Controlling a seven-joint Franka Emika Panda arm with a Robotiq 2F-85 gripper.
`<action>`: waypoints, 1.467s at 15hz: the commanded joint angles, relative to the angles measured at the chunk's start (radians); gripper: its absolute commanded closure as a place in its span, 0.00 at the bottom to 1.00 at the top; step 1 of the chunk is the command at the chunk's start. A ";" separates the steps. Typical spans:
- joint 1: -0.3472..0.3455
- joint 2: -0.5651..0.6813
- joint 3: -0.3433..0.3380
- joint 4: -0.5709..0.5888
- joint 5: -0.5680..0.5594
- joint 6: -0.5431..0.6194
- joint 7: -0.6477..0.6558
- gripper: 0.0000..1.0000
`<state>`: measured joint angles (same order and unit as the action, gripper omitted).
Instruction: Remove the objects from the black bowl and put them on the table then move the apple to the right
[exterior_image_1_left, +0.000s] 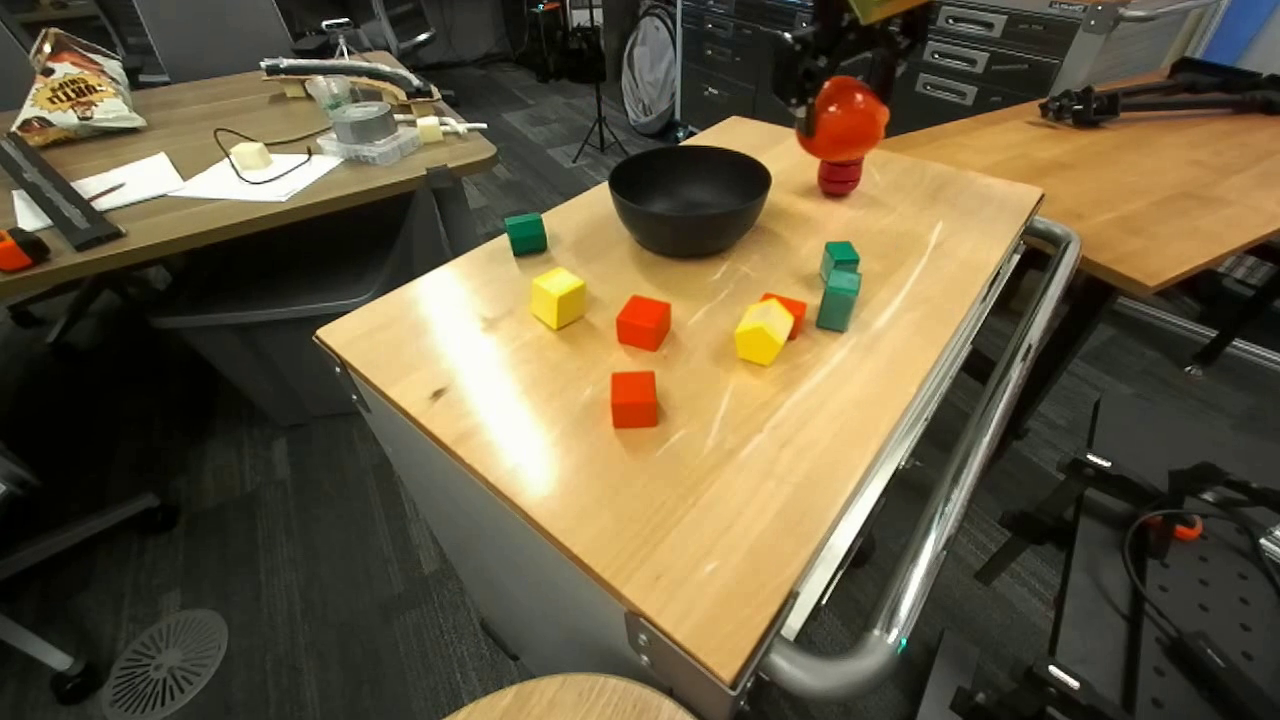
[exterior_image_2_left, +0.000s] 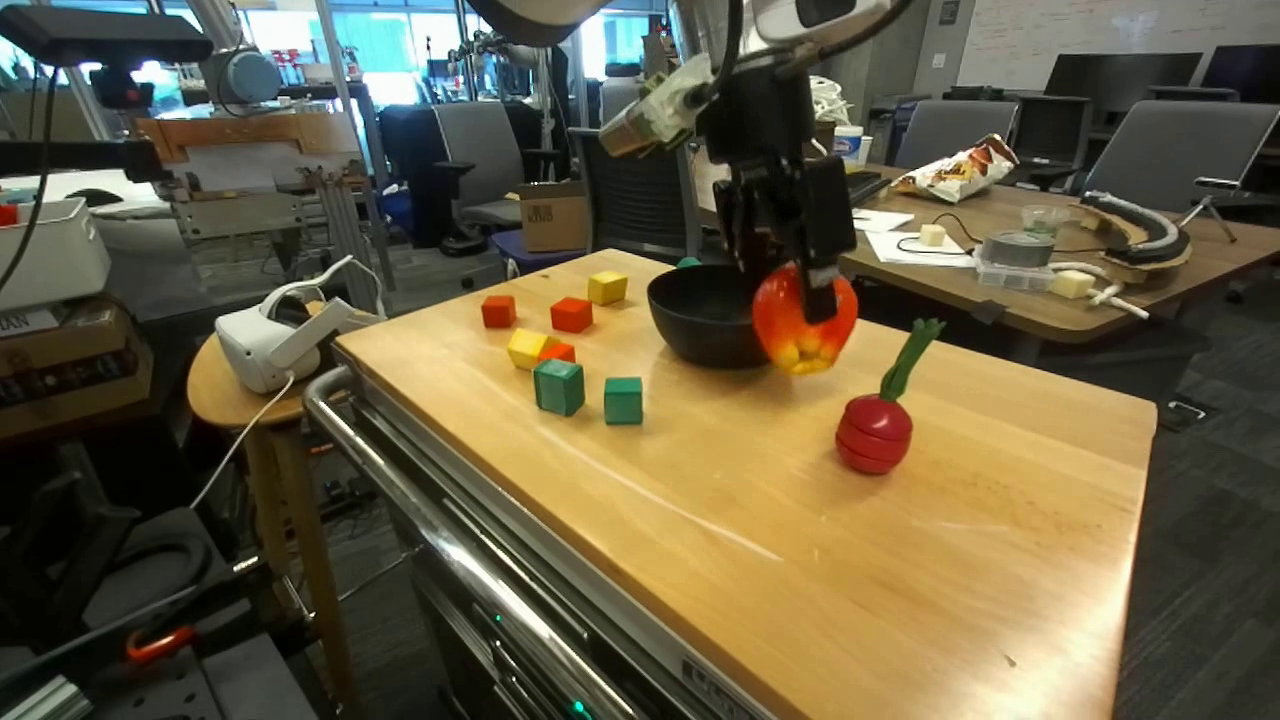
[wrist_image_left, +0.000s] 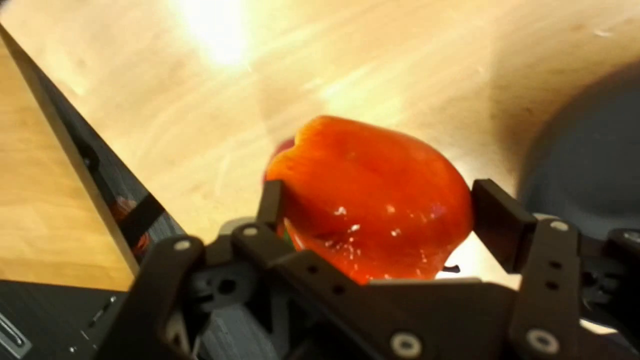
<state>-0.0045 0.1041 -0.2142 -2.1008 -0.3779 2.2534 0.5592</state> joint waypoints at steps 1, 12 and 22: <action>-0.101 -0.150 -0.030 -0.242 -0.012 0.168 0.026 0.35; -0.321 -0.291 -0.067 -0.503 -0.011 0.405 -0.152 0.35; -0.259 -0.278 0.113 -0.444 0.003 0.399 -0.012 0.35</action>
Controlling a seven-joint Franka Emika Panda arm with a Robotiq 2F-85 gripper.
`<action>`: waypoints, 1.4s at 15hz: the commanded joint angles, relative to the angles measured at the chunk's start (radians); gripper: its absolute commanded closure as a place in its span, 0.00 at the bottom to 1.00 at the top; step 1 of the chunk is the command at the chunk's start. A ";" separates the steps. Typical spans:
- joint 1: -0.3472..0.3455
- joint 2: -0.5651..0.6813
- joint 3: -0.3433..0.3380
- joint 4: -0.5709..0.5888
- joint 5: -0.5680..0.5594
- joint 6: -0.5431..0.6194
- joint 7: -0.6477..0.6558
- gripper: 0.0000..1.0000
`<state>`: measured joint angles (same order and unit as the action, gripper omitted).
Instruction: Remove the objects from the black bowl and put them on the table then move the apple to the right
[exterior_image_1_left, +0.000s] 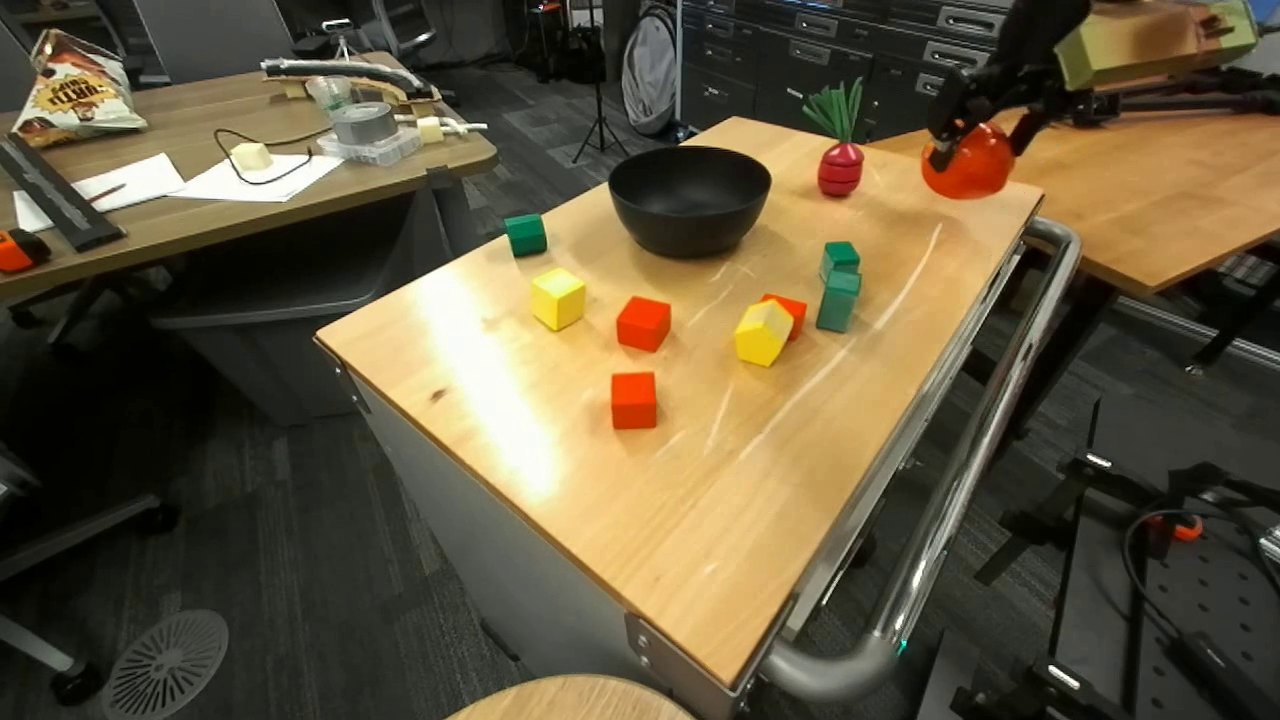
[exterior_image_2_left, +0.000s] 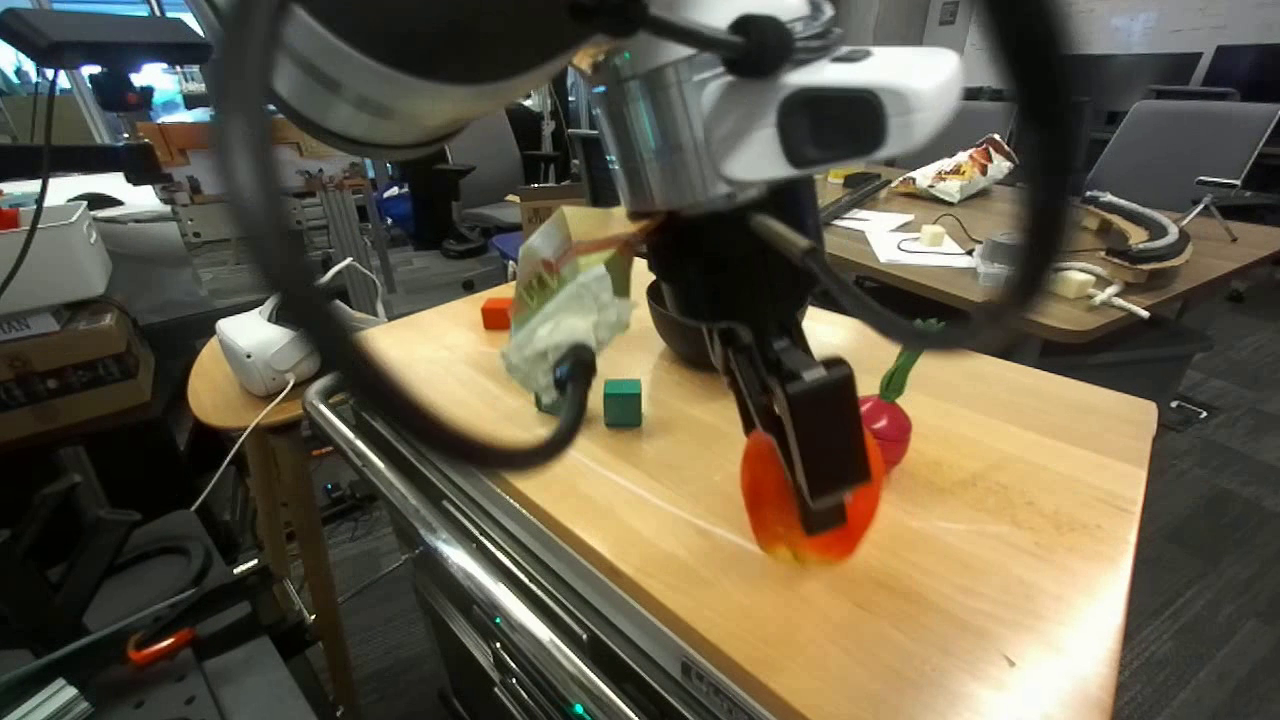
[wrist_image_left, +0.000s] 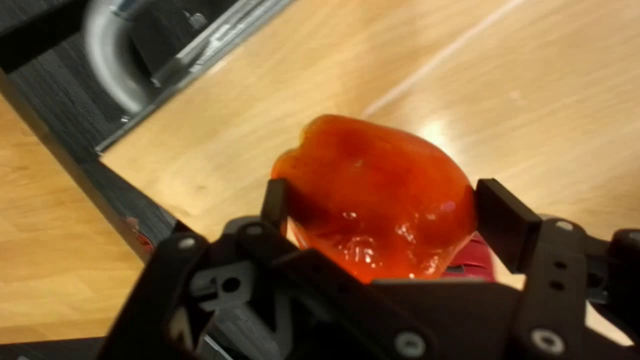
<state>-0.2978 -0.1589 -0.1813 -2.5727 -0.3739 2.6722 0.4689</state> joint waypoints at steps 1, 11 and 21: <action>0.050 -0.014 0.099 0.022 0.019 0.006 0.086 0.35; 0.364 0.077 0.008 -0.043 0.701 0.223 -0.053 0.35; 0.294 0.083 0.037 -0.086 0.933 0.290 -0.145 0.35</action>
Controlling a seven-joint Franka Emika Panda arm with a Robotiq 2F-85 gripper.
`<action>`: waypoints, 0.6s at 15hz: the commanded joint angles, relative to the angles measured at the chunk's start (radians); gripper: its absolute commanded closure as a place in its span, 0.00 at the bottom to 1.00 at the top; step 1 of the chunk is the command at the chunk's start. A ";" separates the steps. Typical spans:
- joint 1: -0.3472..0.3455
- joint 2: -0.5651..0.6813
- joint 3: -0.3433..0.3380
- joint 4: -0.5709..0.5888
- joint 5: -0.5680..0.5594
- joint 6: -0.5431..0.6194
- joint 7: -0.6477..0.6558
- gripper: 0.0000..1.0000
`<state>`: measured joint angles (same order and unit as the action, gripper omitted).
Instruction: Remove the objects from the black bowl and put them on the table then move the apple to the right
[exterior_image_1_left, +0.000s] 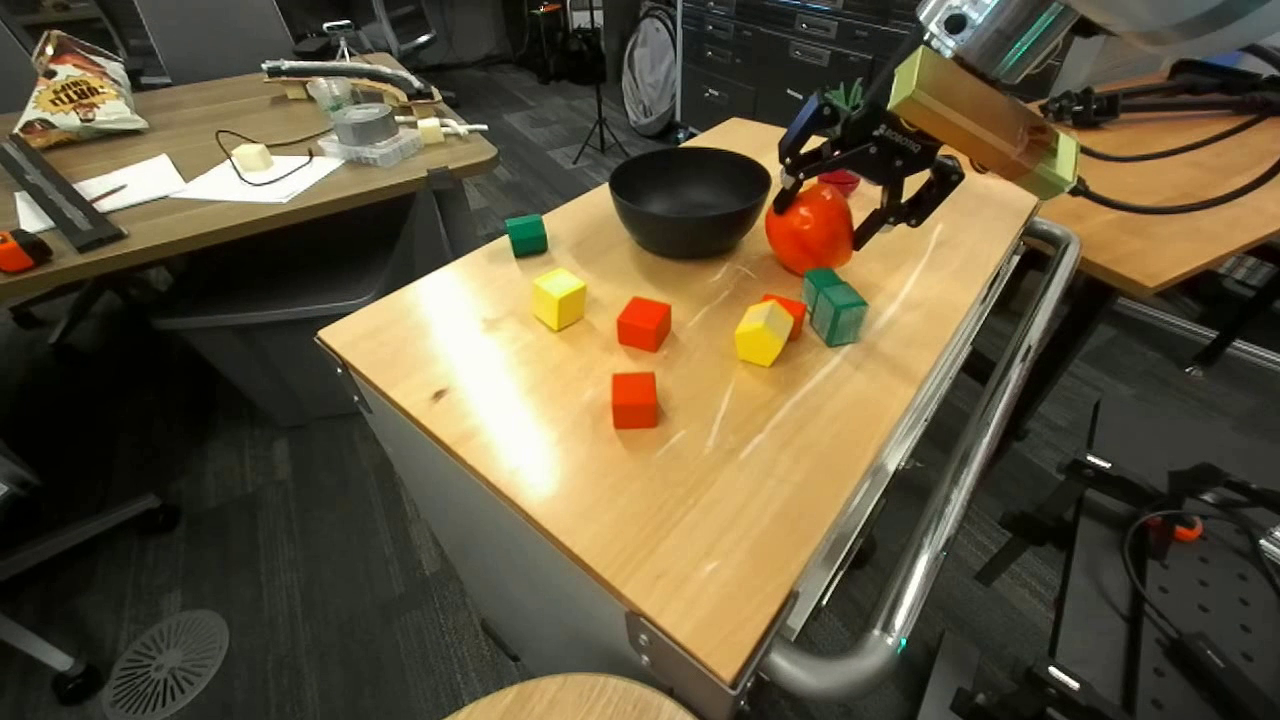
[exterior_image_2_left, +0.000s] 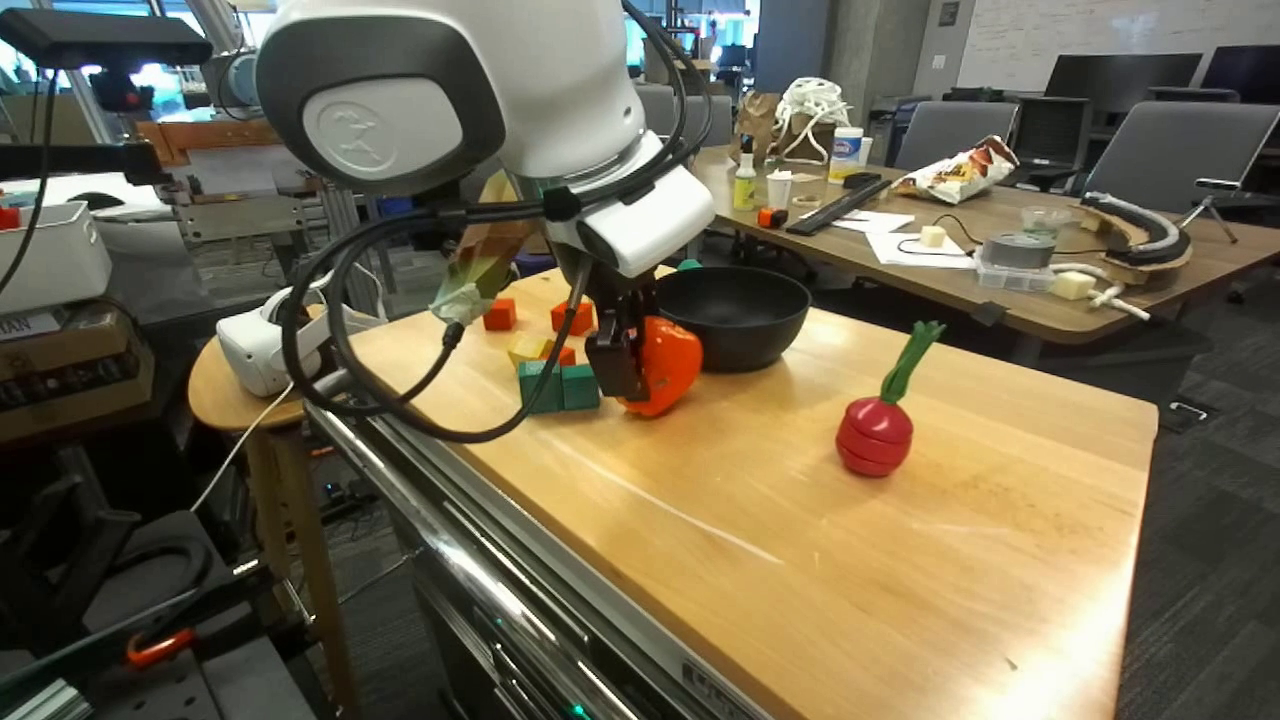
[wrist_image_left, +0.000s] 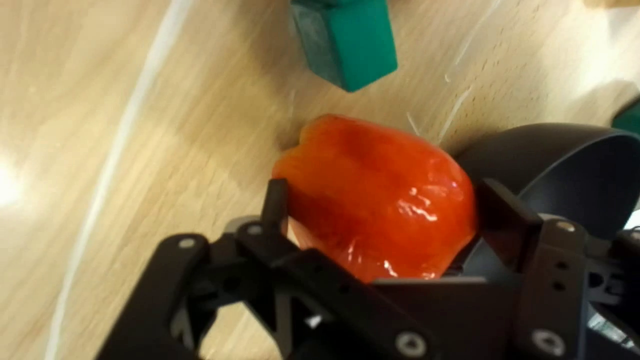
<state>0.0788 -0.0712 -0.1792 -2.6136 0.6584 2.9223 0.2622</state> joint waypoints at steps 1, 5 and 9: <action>-0.076 -0.006 0.001 -0.054 -0.196 0.047 0.125 0.35; -0.263 0.021 0.053 -0.026 -0.543 0.019 0.315 0.35; -0.310 -0.023 0.054 0.018 -0.808 -0.109 0.479 0.35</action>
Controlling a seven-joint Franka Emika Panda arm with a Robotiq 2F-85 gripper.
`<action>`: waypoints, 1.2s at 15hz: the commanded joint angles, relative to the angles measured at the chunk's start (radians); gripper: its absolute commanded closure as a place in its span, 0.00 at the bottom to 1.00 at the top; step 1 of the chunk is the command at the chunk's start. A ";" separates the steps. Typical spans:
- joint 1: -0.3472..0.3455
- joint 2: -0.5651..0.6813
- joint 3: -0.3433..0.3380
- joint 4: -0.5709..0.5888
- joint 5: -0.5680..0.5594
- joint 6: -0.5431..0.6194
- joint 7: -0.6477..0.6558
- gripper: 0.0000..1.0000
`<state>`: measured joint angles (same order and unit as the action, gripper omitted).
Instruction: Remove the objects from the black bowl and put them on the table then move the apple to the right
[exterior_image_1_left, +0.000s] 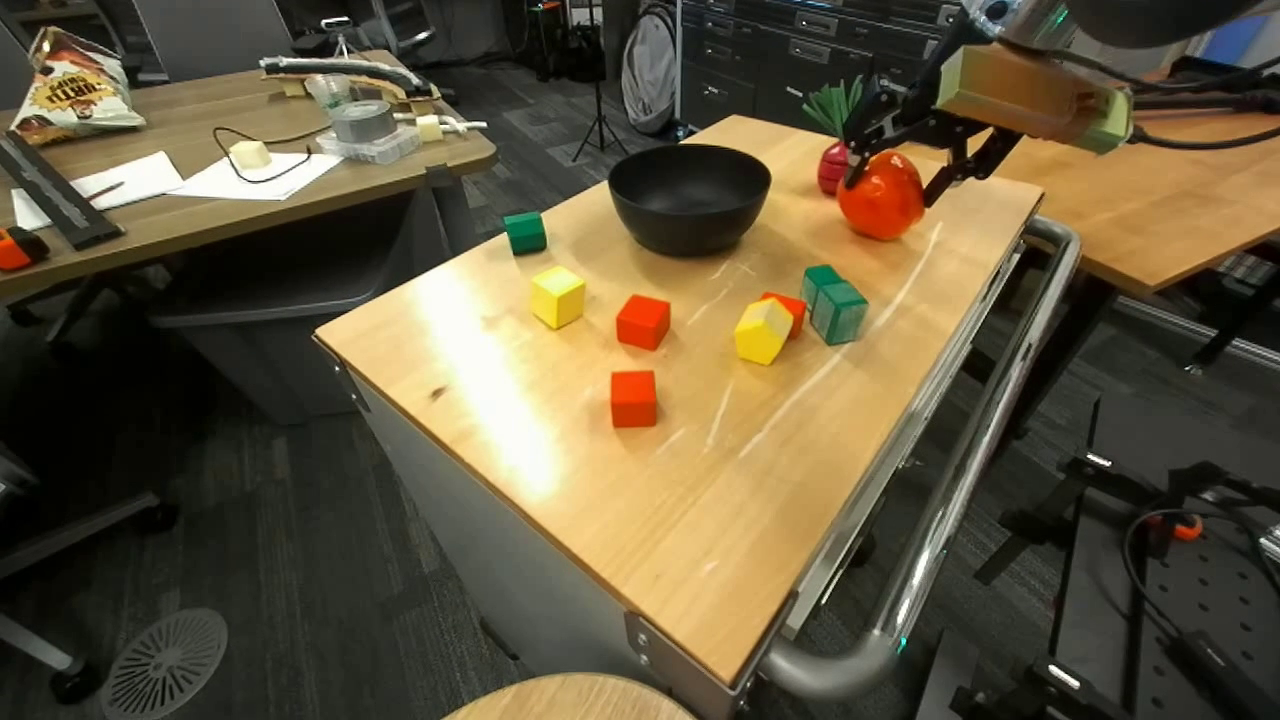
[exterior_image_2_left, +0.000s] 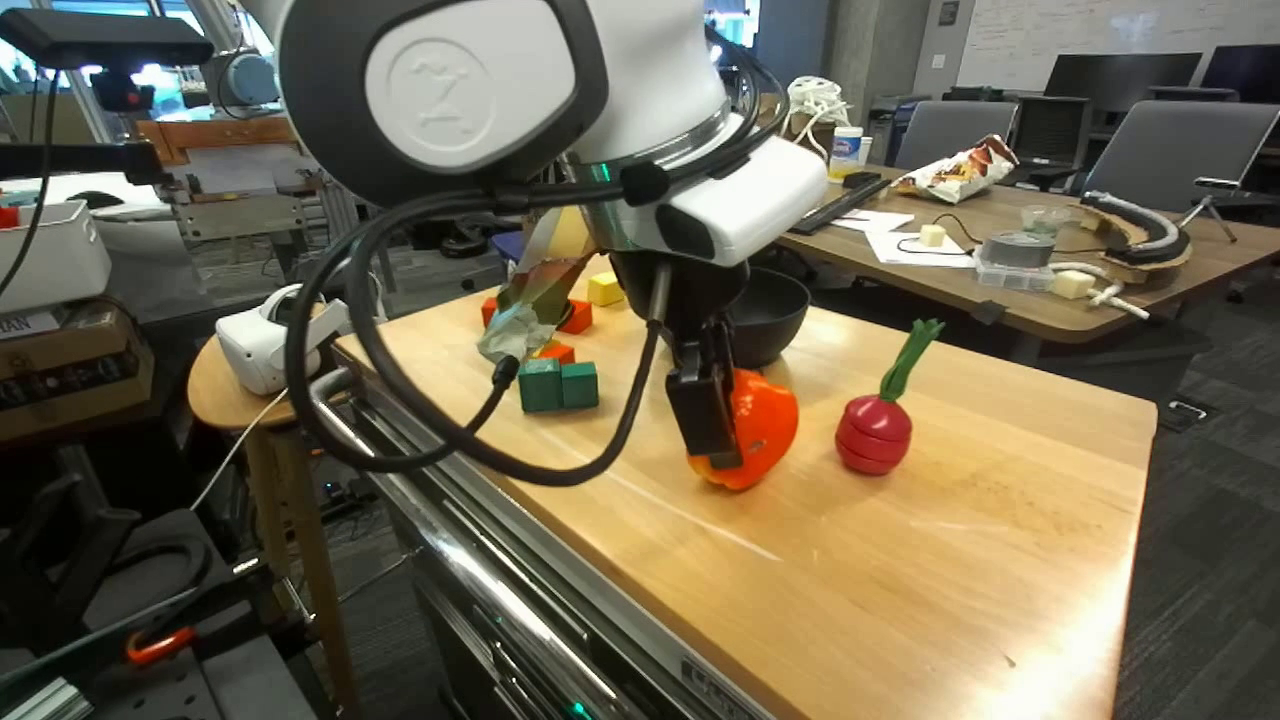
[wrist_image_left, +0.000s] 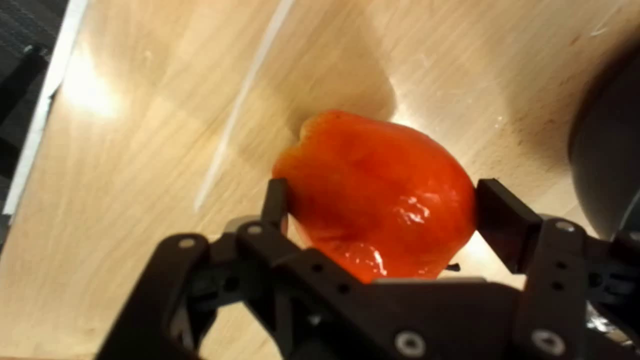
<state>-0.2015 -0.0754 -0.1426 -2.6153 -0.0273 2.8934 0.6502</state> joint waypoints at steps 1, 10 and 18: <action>-0.025 -0.021 0.018 0.026 -0.135 -0.100 0.100 0.35; -0.049 -0.118 0.023 -0.016 -0.205 -0.179 0.107 0.00; -0.170 -0.509 -0.006 -0.171 -0.240 -0.206 -0.146 0.00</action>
<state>-0.3563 -0.3876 -0.1437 -2.7027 -0.2915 2.6954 0.6454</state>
